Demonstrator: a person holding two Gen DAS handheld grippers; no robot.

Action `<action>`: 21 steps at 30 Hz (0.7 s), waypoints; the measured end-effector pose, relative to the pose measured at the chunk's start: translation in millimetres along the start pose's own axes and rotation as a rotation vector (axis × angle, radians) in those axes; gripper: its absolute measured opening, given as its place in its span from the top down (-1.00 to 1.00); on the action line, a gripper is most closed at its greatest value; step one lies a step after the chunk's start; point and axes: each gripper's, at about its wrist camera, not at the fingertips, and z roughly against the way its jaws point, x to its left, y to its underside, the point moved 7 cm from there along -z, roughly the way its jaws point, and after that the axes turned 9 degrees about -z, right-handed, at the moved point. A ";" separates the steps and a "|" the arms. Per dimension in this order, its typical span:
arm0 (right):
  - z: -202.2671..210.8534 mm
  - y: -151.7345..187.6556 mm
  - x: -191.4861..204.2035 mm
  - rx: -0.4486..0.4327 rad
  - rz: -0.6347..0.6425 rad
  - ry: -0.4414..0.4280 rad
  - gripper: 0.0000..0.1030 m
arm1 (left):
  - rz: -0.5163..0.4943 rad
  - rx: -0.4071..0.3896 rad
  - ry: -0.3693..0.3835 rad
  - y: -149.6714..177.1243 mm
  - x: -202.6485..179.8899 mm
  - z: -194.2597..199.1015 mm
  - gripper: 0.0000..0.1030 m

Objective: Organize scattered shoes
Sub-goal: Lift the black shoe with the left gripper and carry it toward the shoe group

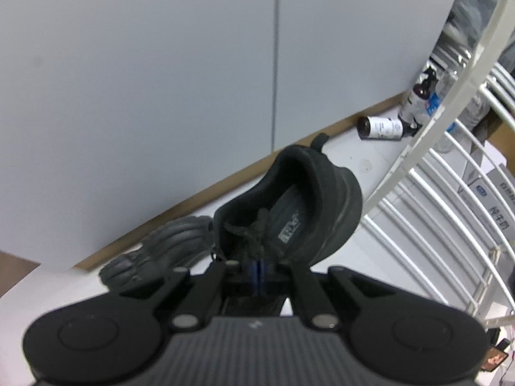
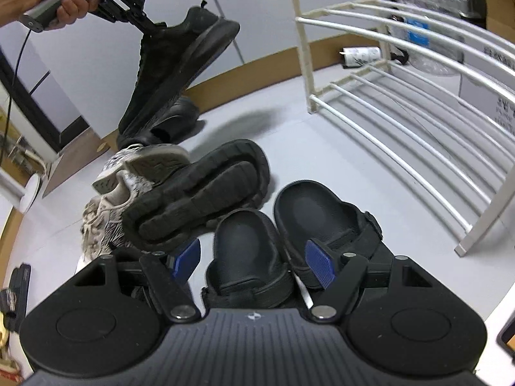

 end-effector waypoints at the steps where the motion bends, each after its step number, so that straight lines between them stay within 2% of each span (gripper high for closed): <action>1: 3.4 -1.2 4.1 -0.002 0.008 -0.002 -0.49 | 0.010 -0.004 0.005 5.3 4.4 10.1 0.97; 9: 30.5 -10.6 36.6 -0.015 0.070 -0.016 -0.49 | 0.040 -0.002 0.018 53.2 20.3 60.9 0.97; 12: 40.0 -14.6 47.1 -0.018 0.091 -0.021 -0.52 | 0.096 -0.002 0.044 90.9 29.4 81.0 0.97; 14: 61.7 -16.7 62.2 -0.022 0.140 -0.030 -0.60 | 0.113 0.008 0.041 107.5 34.0 86.0 0.97; 16: 73.2 -18.6 75.9 -0.025 0.176 -0.031 -0.61 | 0.142 0.021 0.044 137.5 42.0 96.9 0.97; 21: 89.6 -23.9 113.1 0.057 0.293 -0.050 -0.61 | 0.206 0.038 0.067 205.9 53.3 113.4 0.97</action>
